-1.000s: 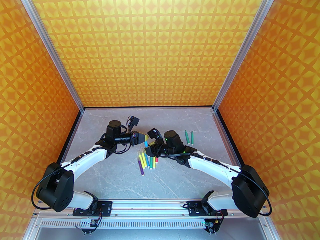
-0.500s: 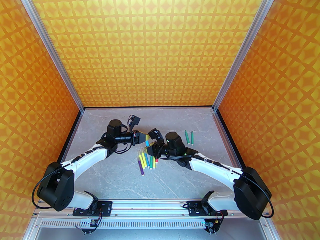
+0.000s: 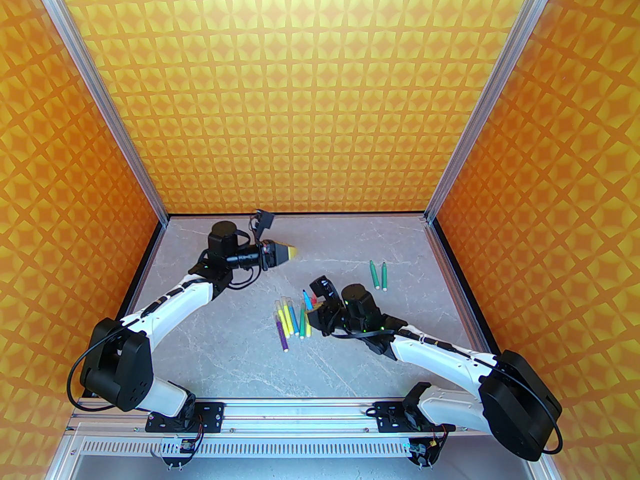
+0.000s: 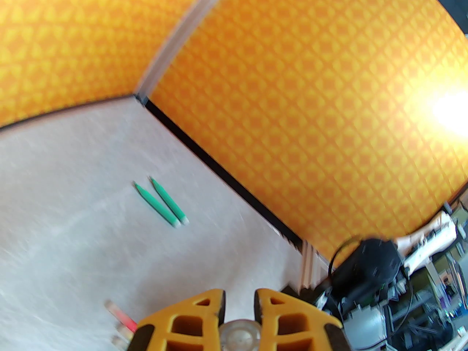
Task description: Open the pen caps
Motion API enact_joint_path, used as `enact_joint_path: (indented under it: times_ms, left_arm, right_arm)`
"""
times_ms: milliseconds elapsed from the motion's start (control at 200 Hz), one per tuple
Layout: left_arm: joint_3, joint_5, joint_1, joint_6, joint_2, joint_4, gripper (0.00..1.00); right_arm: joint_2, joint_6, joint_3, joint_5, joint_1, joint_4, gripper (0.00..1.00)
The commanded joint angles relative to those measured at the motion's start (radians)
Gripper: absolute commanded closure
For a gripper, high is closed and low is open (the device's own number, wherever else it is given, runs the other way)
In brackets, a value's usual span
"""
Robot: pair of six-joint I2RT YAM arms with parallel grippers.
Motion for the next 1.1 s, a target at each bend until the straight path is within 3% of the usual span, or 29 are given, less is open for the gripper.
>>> enact_joint_path:
  times_ms: [0, 80, 230, 355, 665, 1095]
  left_arm:
    - [0.028, -0.029, 0.018, 0.016, 0.011, -0.040, 1.00]
    - [0.049, -0.091, 0.031, 0.108, -0.004, -0.206, 1.00]
    - [0.104, -0.347, 0.038, 0.297, -0.035, -0.551, 1.00]
    - [0.117, -0.515, 0.061, 0.355, -0.038, -0.704, 1.00]
    - [0.108, -0.716, 0.138, 0.411, 0.007, -0.857, 1.00]
    - [0.184, -0.855, 0.199, 0.418, 0.238, -0.939, 1.00]
  right_arm:
    - [-0.026, 0.027, -0.008, 0.089, 0.000, 0.007, 1.00]
    - [-0.029, 0.016, 0.019, 0.188, -0.009, -0.066, 1.00]
    - [-0.028, 0.001, 0.109, 0.340, -0.079, -0.243, 1.00]
    - [-0.007, -0.011, 0.180, 0.480, -0.146, -0.362, 1.00]
    - [0.104, -0.012, 0.276, 0.594, -0.364, -0.458, 1.00]
    - [0.317, -0.035, 0.383, 0.540, -0.648, -0.430, 1.00]
